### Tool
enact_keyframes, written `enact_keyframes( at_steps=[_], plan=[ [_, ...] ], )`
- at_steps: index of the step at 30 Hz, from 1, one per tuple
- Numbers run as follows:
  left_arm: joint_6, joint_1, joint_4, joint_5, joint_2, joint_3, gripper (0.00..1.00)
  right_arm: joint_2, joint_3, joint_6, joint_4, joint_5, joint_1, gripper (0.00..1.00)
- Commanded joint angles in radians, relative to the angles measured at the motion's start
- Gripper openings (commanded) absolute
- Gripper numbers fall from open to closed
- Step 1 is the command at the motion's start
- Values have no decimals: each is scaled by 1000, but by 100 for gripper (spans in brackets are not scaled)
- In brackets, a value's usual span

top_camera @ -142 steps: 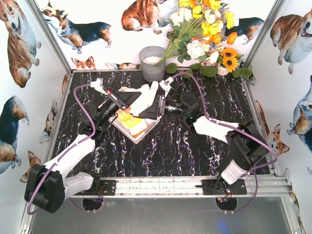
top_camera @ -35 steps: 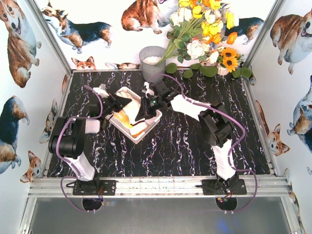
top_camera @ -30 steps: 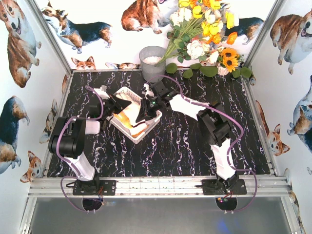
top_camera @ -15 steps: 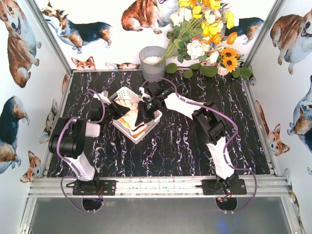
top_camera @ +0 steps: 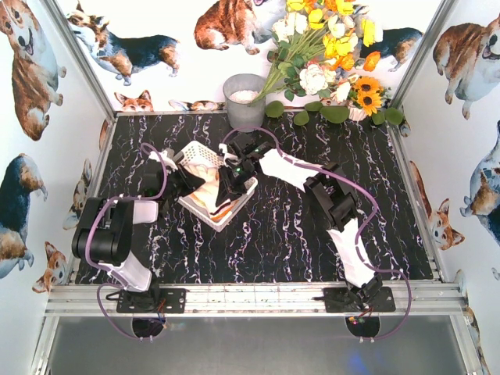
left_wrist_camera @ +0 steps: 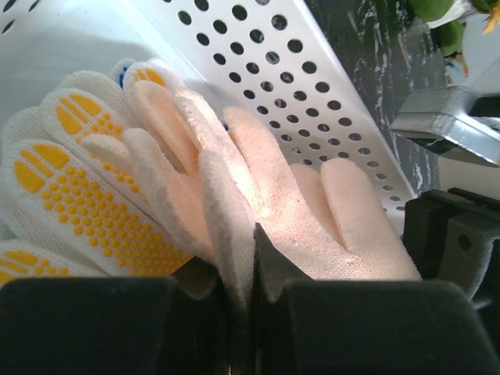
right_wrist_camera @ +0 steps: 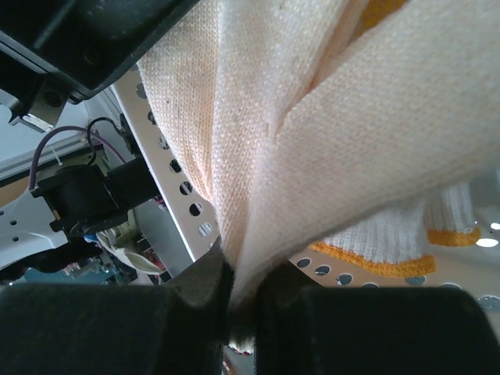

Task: Put the gloves into the storage basket
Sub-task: Place the glove in the bin.

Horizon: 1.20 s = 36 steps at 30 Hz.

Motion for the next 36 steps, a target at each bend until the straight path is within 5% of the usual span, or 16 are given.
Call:
enact_keyframes(
  at_steps=[1, 12, 17, 23, 36],
  plan=[
    [64, 19, -75, -101, -35, 14, 0, 37, 67, -63, -131, -25, 10, 0],
    [163, 20, -323, -159, -160, 107, 40, 76, 113, -123, -233, 13, 21, 0],
    [227, 24, -439, -187, -184, 164, 42, 77, 117, -124, -236, 27, 23, 0],
    [193, 33, -501, -244, -213, 172, 31, 78, 118, -138, -250, 45, 29, 0],
    [251, 34, -590, -153, -131, 281, 42, 77, 124, -134, -238, 52, 31, 0]
  ],
)
